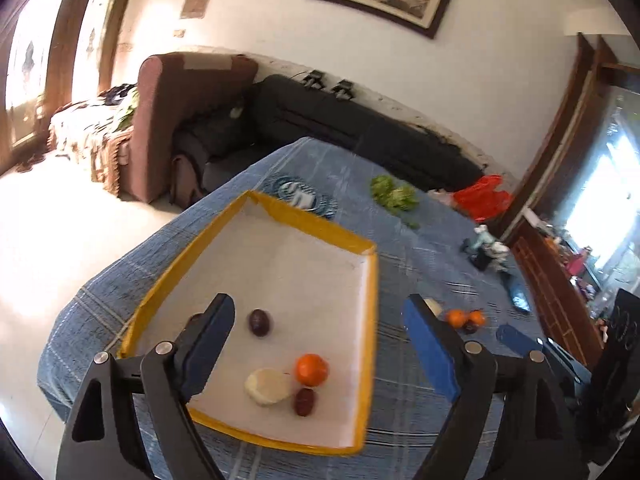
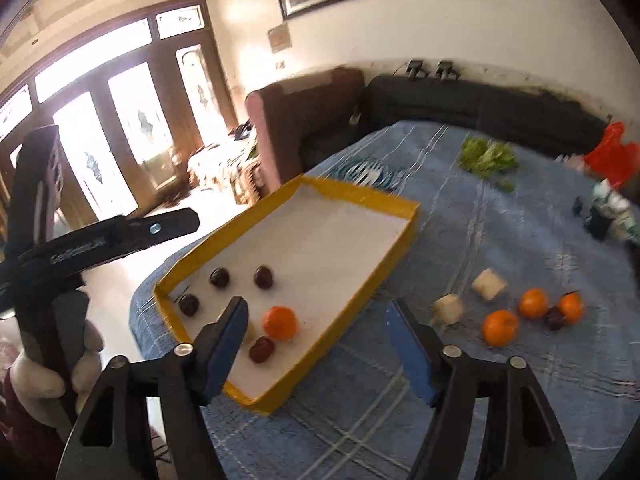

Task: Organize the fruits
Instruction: 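Carry the plum and date into the tray and open both tools, then grasp a white yam cube with the left tool while the right tool grasps an orange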

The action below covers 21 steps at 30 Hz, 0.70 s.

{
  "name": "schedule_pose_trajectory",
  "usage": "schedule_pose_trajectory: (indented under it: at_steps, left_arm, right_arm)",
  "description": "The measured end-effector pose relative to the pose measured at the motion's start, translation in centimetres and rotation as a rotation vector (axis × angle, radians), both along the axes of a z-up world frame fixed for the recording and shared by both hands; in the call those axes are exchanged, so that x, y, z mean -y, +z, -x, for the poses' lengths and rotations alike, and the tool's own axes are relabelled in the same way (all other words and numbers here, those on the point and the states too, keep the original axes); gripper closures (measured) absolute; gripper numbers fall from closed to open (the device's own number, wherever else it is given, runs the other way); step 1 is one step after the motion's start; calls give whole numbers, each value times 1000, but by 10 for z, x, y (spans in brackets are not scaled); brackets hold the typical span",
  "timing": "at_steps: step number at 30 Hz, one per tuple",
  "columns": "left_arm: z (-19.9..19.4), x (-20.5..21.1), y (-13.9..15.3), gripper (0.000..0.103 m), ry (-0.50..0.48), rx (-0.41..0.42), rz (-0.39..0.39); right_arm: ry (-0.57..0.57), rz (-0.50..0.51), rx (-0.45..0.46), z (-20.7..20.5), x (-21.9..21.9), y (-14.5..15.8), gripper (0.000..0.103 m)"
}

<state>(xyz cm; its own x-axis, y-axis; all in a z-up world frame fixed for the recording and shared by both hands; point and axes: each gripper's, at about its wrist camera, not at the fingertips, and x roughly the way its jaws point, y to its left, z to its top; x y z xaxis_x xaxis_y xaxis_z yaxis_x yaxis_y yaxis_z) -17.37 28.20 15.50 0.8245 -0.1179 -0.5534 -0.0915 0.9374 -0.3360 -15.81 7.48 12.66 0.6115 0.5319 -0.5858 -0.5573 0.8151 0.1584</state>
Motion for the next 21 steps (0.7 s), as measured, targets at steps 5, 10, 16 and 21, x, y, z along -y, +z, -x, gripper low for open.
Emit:
schedule_pose_trajectory:
  at_steps: [5, 10, 16, 21]
  left_arm:
    - [31, 54, 60, 18, -139, 118, 15]
    - [44, 81, 117, 18, -197, 199, -21]
    - [29, 93, 151, 8, -165, 271, -68]
    - [-23, 108, 87, 8, -228, 137, -25]
  right_arm:
    - [-191, -175, 199, 24, 97, 66, 3]
    - [-356, -225, 240, 30, 180, 140, 3]
    - [-495, -245, 300, 32, 241, 208, 0]
    - [-377, -226, 135, -2, 224, 141, 0]
